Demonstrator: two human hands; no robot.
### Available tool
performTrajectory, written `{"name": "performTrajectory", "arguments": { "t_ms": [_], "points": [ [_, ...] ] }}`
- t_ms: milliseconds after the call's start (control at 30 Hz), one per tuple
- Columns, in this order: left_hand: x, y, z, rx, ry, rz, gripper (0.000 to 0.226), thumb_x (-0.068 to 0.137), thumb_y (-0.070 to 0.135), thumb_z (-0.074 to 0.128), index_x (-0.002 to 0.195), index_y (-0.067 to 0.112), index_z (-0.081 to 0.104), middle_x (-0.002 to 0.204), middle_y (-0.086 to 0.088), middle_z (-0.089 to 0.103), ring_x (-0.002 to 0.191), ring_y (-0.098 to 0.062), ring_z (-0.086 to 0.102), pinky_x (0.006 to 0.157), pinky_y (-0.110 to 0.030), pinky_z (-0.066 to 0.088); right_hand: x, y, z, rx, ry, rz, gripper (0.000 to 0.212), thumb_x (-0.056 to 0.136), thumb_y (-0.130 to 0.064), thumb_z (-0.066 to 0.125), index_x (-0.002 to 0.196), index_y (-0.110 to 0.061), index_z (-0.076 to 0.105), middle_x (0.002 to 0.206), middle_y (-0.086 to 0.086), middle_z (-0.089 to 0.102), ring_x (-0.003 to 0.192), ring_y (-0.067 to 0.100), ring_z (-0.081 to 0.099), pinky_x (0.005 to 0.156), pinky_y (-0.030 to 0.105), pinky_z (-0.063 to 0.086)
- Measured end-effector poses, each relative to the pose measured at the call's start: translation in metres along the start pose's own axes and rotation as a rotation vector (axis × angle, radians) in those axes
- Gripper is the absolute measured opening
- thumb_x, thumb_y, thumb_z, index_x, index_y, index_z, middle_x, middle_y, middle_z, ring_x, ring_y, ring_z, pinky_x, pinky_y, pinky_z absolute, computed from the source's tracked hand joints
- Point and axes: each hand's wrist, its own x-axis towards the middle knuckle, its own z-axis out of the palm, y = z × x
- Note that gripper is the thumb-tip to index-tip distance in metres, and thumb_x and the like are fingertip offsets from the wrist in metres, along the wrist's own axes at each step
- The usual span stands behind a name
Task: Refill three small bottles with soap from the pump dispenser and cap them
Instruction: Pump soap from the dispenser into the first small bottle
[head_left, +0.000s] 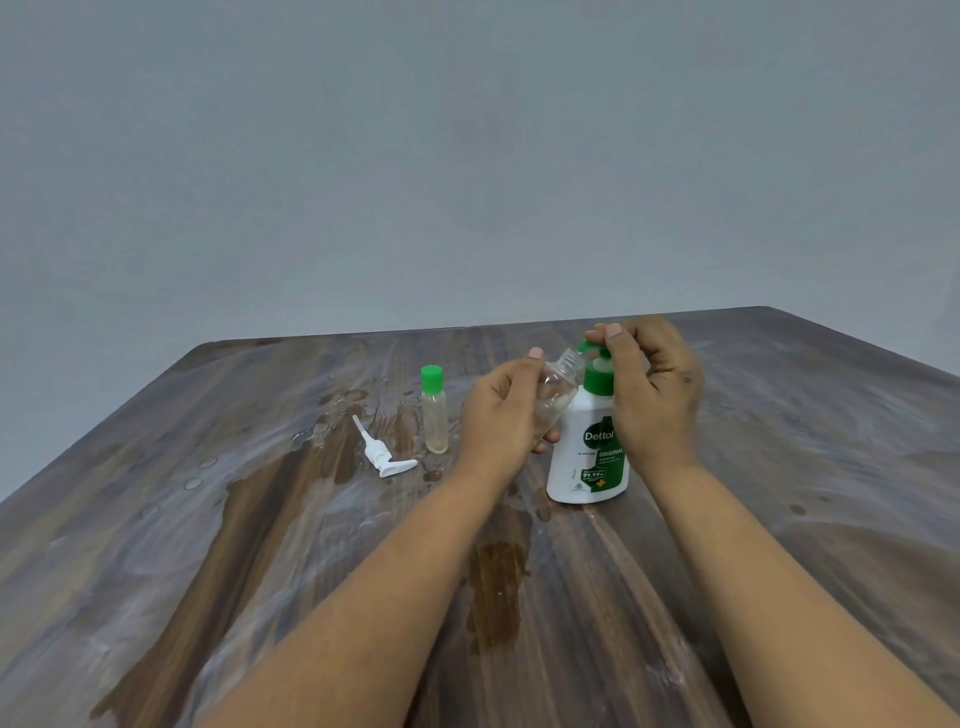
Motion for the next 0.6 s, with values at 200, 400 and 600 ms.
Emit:
{"name": "performTrajectory", "arguments": {
  "t_ms": [200,400,600],
  "points": [
    [-0.0005,0.0011,0.0005,-0.011,0.009,-0.002,0.035,0.101,0.038,0.049,0.074,0.025,0.067,0.087,-0.008,0.075,0.040,-0.015,0.057,0.036,-0.018,0.039,-0.0003,0.0033,0.0014,0.008,0.028,0.001,0.021,0.096,-0.020,0.053,0.083,-0.022,0.070,0.086,0.000,0.066,0.085,0.003,0.061,0.076,0.020,0.046],
    [-0.0022,0.0038,0.0011,-0.016,0.006,0.002,0.044,0.101,0.039,0.048,0.063,0.039,0.069,0.085,-0.008,0.074,0.041,-0.014,0.057,0.037,-0.018,0.039,0.0000,0.0043,0.0017,-0.037,0.017,-0.048,0.021,0.093,-0.019,0.054,0.078,-0.023,0.068,0.079,-0.005,0.063,0.081,-0.003,0.057,0.072,0.012,0.042],
    [-0.0035,0.0049,0.0012,-0.022,0.015,0.002,0.043,0.101,0.040,0.048,0.063,0.039,0.069,0.087,-0.008,0.075,0.042,-0.014,0.058,0.037,-0.018,0.039,-0.0008,0.0046,0.0017,0.012,0.036,-0.037,0.021,0.096,-0.020,0.053,0.082,-0.024,0.068,0.084,-0.005,0.064,0.084,0.000,0.059,0.076,0.015,0.043]
  ]
}}
